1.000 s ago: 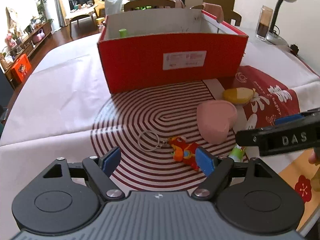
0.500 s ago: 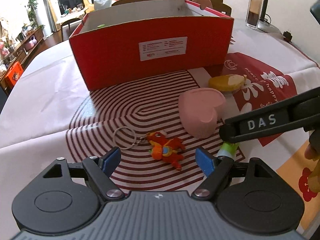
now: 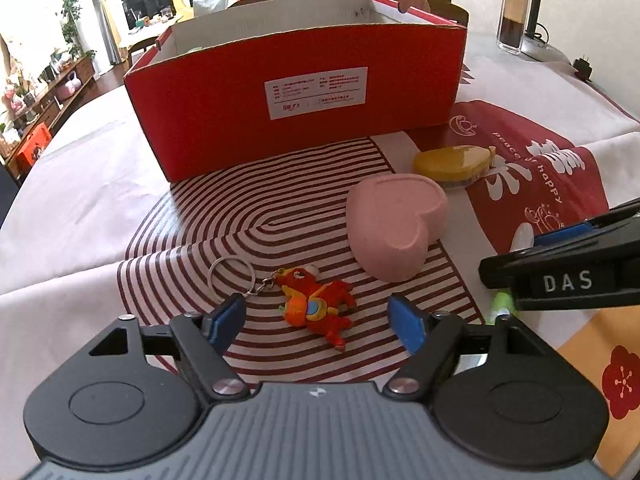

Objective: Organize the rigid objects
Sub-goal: 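Grasp the orange dragon keychain with the left tool while the right tool grasps the white-capped green marker, then carry the keychain and marker into the red box and open both tools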

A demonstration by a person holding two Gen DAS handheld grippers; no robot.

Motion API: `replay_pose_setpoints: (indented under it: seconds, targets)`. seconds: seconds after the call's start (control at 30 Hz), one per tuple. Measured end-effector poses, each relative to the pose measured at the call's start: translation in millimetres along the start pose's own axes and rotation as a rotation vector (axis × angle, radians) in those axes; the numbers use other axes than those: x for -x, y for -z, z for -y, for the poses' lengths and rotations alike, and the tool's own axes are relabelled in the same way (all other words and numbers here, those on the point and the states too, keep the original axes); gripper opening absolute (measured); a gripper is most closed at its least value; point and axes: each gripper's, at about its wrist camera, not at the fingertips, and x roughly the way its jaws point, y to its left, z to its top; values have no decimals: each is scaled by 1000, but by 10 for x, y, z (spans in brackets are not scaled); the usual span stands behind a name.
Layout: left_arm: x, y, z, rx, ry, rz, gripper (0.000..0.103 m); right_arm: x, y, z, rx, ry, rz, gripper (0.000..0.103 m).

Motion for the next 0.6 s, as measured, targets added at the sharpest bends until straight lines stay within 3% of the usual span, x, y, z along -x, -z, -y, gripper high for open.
replay_pose_setpoints:
  seconds: [0.3,0.6]
  targets:
    - [9,-40,47,-3,36,-9,40,26,17,139,-32,-26,10,25]
    - [11,-51,43,-9,28,-9,38,80,98,149,9,-49,-11,26]
